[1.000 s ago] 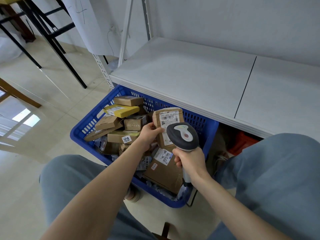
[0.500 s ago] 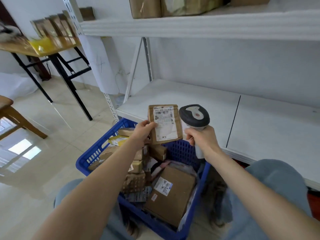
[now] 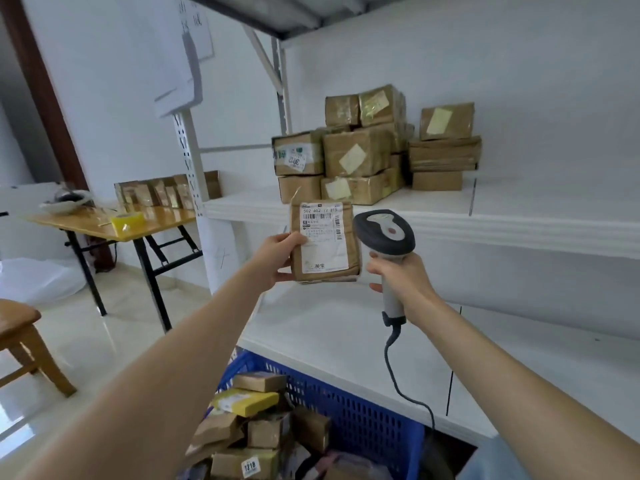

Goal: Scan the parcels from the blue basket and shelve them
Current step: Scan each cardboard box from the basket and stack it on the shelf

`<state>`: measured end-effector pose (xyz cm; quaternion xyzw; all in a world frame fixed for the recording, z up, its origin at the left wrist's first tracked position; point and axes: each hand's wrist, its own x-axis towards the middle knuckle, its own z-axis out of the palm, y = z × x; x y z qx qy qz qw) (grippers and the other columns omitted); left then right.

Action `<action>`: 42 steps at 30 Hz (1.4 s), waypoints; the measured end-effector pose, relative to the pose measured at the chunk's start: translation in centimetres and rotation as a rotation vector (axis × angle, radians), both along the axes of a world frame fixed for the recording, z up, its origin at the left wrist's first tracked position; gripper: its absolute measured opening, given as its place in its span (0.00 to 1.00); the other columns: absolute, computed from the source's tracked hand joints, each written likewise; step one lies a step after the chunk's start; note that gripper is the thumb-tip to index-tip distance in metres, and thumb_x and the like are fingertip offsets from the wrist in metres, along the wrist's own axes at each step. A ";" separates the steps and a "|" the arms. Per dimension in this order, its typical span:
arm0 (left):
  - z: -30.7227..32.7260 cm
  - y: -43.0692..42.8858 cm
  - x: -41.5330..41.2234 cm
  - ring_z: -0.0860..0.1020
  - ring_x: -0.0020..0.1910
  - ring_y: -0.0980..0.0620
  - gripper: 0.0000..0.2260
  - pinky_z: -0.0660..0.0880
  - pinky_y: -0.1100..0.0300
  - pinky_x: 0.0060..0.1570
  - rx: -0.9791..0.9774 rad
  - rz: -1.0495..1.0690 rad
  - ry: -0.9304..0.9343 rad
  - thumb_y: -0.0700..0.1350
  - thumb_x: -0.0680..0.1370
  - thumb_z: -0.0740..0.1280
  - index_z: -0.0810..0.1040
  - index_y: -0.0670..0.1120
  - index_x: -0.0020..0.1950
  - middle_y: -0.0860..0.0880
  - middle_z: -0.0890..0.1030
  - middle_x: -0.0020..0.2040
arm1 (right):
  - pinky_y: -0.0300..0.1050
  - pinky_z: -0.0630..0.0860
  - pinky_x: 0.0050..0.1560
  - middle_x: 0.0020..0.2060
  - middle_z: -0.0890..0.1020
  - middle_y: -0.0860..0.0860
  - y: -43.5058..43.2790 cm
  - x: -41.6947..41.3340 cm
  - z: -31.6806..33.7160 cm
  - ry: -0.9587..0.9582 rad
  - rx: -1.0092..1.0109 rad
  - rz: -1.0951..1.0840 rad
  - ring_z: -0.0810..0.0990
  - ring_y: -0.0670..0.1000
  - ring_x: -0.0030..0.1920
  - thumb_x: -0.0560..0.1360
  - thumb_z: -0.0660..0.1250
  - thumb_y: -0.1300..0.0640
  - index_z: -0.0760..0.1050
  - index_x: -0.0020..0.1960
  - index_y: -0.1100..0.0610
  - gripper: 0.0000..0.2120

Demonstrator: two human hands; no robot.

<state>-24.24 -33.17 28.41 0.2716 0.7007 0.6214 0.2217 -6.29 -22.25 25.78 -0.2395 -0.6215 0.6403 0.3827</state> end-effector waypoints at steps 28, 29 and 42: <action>23.4 16.6 -3.4 0.79 0.54 0.46 0.16 0.77 0.52 0.56 0.220 0.005 0.407 0.43 0.82 0.60 0.71 0.41 0.69 0.45 0.80 0.52 | 0.50 0.82 0.51 0.49 0.83 0.58 13.8 -6.3 23.3 0.261 0.041 -0.004 0.83 0.57 0.50 0.71 0.68 0.67 0.78 0.54 0.62 0.11; 23.2 16.9 -3.9 0.79 0.55 0.45 0.16 0.77 0.52 0.57 0.213 0.012 0.411 0.44 0.82 0.60 0.70 0.41 0.69 0.44 0.80 0.53 | 0.51 0.82 0.51 0.49 0.83 0.58 14.2 -7.0 23.3 0.253 0.041 0.008 0.83 0.57 0.50 0.71 0.69 0.67 0.77 0.54 0.62 0.12; 17.9 20.7 -5.7 0.48 0.77 0.44 0.29 0.50 0.45 0.75 -0.212 0.237 1.412 0.57 0.80 0.57 0.49 0.58 0.78 0.47 0.49 0.79 | 0.53 0.80 0.54 0.51 0.76 0.56 17.2 -9.9 20.6 0.207 -0.058 -0.018 0.77 0.55 0.51 0.67 0.72 0.60 0.73 0.63 0.59 0.25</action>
